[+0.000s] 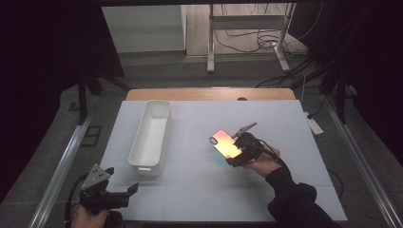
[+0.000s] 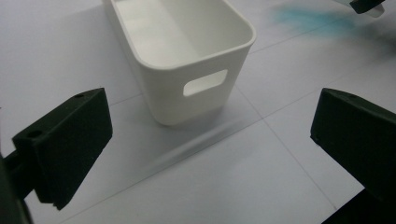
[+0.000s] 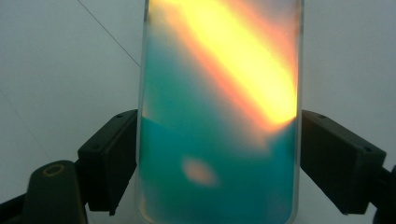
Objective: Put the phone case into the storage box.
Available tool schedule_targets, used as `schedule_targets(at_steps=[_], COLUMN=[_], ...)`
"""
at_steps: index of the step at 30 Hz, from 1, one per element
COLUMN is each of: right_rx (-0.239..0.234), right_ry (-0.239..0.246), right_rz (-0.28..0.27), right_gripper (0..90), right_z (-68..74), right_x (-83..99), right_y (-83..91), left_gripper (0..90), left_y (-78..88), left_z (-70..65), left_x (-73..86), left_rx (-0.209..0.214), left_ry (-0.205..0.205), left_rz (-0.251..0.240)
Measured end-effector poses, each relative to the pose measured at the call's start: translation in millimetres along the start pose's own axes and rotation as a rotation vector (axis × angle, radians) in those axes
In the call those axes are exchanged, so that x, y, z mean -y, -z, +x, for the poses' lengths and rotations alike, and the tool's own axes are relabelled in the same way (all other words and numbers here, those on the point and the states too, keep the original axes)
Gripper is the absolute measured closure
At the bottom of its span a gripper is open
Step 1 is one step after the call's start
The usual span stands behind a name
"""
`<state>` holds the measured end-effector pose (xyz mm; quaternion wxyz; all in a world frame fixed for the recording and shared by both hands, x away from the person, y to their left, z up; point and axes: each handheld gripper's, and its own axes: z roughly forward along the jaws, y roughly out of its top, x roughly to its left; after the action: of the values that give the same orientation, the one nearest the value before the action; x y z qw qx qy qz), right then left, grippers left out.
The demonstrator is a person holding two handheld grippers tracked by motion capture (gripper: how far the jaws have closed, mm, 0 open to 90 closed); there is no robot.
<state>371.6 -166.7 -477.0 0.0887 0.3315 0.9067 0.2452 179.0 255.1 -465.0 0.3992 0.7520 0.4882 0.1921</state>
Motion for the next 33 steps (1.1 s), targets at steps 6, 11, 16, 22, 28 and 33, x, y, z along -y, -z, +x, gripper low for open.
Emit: schedule_targets(at_steps=[6, 11, 16, 22, 28, 33], right_rx=[-0.01, -0.021, -0.03, -0.046, -0.053, -0.068], right_ry=[0.002, 0.007, 0.013, 0.011, 0.01, 0.016], right_rz=[-0.038, -0.075, -0.106, -0.143, -0.176, -0.212], right_gripper=[16.8, 16.8, 16.8, 16.8, 16.8, 16.8], right_z=[-0.6, 0.6, 2.4, 3.5, 5.0, 7.3], right_x=[2.3, 3.7, 5.5, 7.7, 11.2, 13.6], right_y=[9.2, 16.4, 23.2, 31.9, 41.5, 49.6], left_gripper=[0.0, 0.0, 0.0, 0.0, 0.0, 0.0], left_y=[-3.6, -6.4, -9.3, -11.2, -15.8, -20.9], left_z=[-2.1, -5.2, -8.7, -10.3, -11.8, -15.6], left_x=[-3.0, -8.5, -16.6, -25.9, -36.1, -44.6], left_rx=[0.028, 0.051, 0.079, 0.125, 0.197, 0.243], left_ry=[-0.005, -0.013, -0.019, -0.022, -0.037, -0.066], left_rz=[0.006, -0.004, -0.029, -0.06, -0.086, -0.1])
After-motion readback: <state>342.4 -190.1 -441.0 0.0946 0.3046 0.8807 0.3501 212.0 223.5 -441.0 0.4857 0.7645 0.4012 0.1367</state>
